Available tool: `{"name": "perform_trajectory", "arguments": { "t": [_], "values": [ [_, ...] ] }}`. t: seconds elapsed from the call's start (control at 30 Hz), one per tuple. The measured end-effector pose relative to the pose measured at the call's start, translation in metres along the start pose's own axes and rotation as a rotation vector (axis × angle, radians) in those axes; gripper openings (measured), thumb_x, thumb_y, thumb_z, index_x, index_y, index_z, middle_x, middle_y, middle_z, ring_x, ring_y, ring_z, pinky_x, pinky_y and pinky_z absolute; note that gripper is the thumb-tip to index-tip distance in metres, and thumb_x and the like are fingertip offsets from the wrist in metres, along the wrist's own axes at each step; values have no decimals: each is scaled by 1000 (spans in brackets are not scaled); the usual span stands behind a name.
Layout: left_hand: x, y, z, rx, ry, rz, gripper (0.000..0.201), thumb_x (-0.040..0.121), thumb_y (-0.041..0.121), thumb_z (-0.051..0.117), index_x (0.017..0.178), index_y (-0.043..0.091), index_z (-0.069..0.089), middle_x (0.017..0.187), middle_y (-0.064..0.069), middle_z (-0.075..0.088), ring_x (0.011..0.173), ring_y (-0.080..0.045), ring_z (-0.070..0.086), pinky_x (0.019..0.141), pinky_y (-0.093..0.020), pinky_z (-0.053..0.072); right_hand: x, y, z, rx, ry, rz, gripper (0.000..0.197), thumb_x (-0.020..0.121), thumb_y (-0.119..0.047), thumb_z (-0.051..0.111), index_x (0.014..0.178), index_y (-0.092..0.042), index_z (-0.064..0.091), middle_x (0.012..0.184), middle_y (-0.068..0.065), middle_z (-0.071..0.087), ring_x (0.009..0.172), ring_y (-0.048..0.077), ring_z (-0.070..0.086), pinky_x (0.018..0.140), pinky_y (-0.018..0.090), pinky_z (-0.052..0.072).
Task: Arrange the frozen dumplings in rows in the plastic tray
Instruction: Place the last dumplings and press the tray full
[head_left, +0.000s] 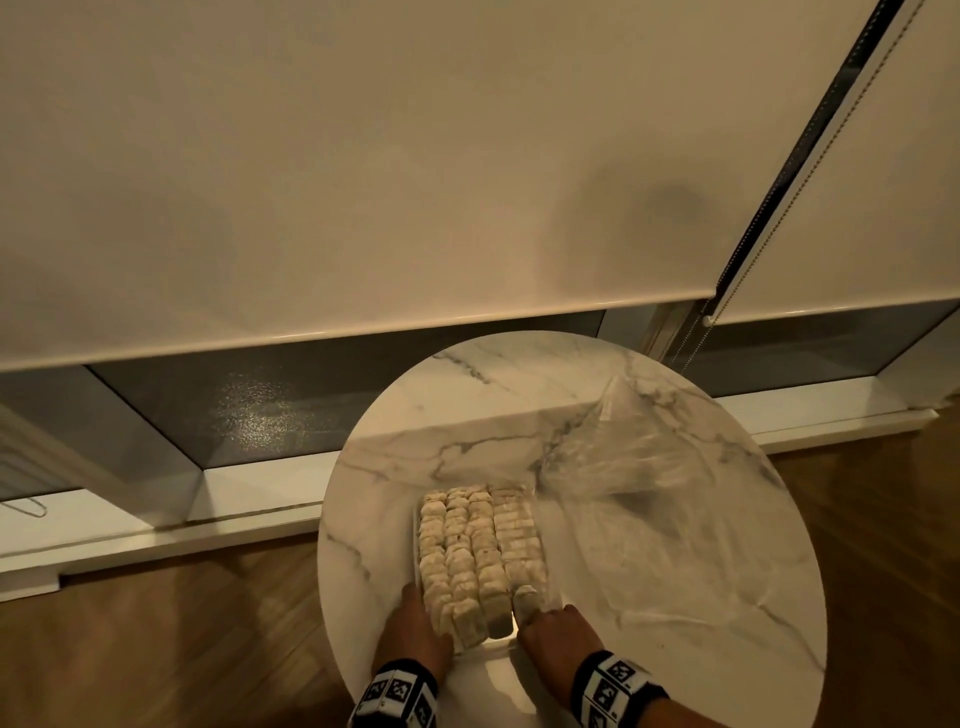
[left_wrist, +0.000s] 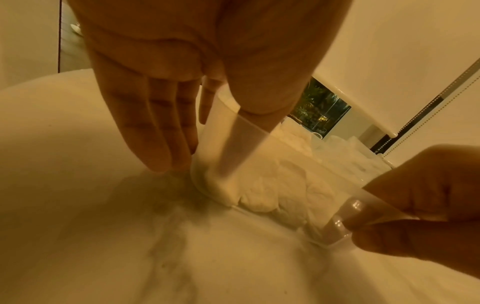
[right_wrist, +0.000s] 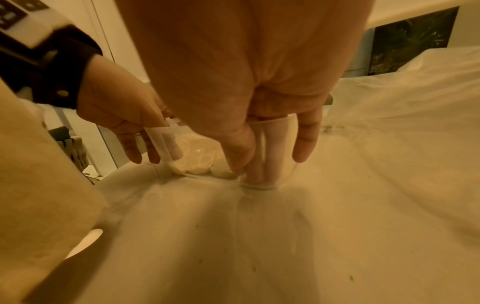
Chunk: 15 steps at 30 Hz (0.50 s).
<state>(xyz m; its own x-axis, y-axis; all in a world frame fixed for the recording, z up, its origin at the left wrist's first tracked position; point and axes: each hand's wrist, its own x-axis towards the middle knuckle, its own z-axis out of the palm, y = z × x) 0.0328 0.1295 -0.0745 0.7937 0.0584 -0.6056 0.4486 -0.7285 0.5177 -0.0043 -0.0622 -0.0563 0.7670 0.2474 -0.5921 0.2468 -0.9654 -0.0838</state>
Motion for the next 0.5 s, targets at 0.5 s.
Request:
{"name": "perform_trajectory", "arguments": {
  "t": [0.5],
  "values": [
    [-13,25,10,581,118,487,37,89,50,38,115,30,55,124,5,52,121,-19,46,96,-34,37,22,-9,-19,-246,181,-2,41,75,-27,60,113,-14,68,113,15,67,106,33,62,106,65,24]
  ]
}}
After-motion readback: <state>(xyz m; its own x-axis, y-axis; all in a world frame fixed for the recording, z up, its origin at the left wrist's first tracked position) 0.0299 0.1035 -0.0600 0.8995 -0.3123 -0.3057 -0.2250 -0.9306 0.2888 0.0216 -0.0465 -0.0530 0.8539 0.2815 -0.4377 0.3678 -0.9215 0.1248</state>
